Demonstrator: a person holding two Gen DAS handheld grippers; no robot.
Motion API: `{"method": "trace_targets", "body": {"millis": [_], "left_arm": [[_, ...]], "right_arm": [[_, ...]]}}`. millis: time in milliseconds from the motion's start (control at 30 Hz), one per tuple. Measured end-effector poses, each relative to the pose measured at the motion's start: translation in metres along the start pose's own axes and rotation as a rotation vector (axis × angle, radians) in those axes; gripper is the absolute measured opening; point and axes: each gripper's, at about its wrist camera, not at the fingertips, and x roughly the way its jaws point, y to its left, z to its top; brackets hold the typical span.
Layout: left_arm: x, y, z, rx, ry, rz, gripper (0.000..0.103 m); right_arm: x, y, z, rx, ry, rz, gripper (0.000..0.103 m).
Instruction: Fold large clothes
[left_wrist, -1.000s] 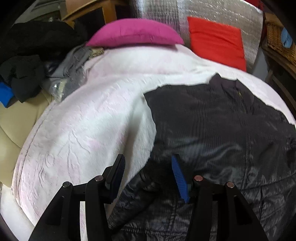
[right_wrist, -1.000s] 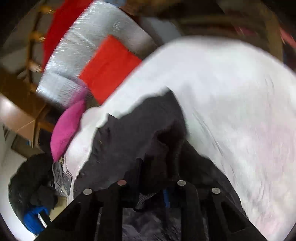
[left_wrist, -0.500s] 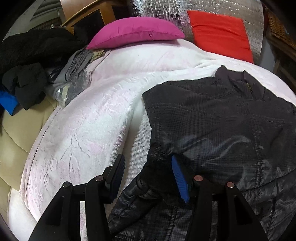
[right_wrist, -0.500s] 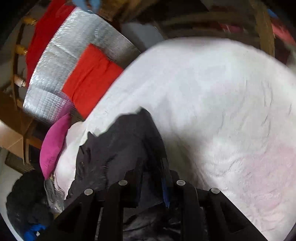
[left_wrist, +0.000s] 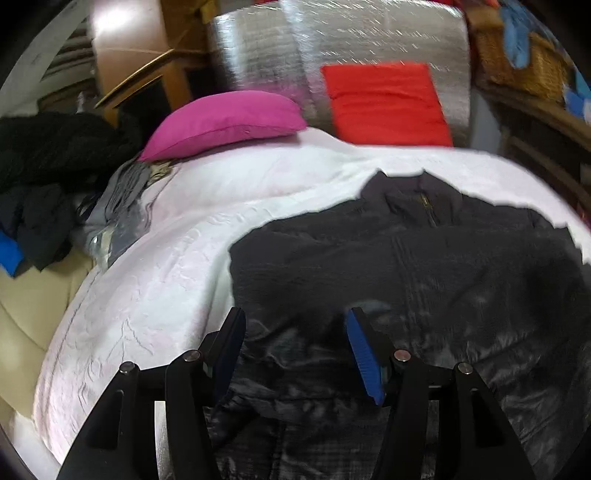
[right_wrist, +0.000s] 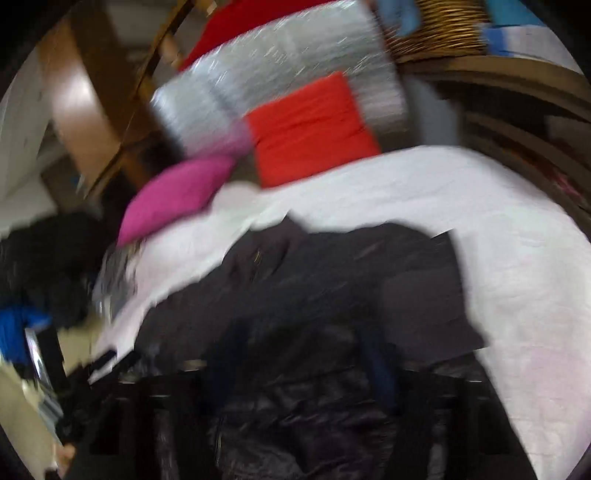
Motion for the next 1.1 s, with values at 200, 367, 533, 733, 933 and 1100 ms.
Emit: {"method": "trace_targets", "body": {"millis": [200,367,533,733,933,1100], "left_arm": [[0.023,-0.013,-0.013,0.091,0.064,0.053,0.058],[0.022,-0.01,-0.015,0.093,0.061,0.044,0.059],[0.022,-0.009,-0.017,0.098,0.049,0.037,0.059],[0.024,-0.01,-0.018,0.105,0.038,0.041,0.062],[0.025,-0.007,-0.017,0.083,0.037,0.048,0.067],[0.014,-0.003,-0.015,0.053,0.01,0.016,0.068]], "right_arm": [[0.071,0.0,-0.021,0.017,0.271,-0.026,0.038],[0.066,0.005,-0.018,0.005,0.267,-0.014,0.04],[0.055,0.004,0.009,0.024,0.109,-0.077,0.074],[0.09,-0.017,0.006,0.011,0.184,-0.163,0.074],[0.071,-0.015,0.012,0.022,0.122,-0.164,0.073],[0.042,-0.025,0.021,0.072,0.017,-0.179,0.073]]}}
